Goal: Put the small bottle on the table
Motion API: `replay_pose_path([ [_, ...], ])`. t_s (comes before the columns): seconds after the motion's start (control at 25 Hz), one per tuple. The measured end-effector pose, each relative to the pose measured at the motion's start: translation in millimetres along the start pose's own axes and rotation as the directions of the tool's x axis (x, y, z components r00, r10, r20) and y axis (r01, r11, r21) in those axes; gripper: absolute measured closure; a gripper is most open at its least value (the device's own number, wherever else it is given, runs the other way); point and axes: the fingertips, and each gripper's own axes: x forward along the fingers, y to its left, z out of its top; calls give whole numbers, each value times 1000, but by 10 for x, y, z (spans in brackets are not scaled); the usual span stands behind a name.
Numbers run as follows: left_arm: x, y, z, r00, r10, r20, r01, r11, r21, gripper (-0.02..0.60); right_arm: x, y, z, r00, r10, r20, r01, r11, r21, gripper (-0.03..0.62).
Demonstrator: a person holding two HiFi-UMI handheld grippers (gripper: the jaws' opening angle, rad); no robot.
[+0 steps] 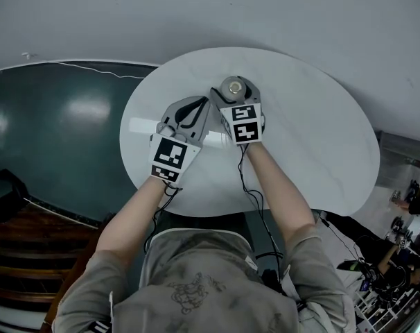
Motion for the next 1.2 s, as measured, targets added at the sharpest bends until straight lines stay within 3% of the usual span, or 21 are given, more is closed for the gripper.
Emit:
replay_pose_path([
  [0.6, -31, 22, 21, 1000, 6, -10, -6, 1000, 19, 563, 63, 37, -4, 1000, 6, 10, -7, 1000, 26, 249],
  [1.2, -384, 155, 734, 998, 31, 62, -35, 997, 63, 563, -586, 122, 745, 996, 5, 88, -8, 1000, 26, 249],
])
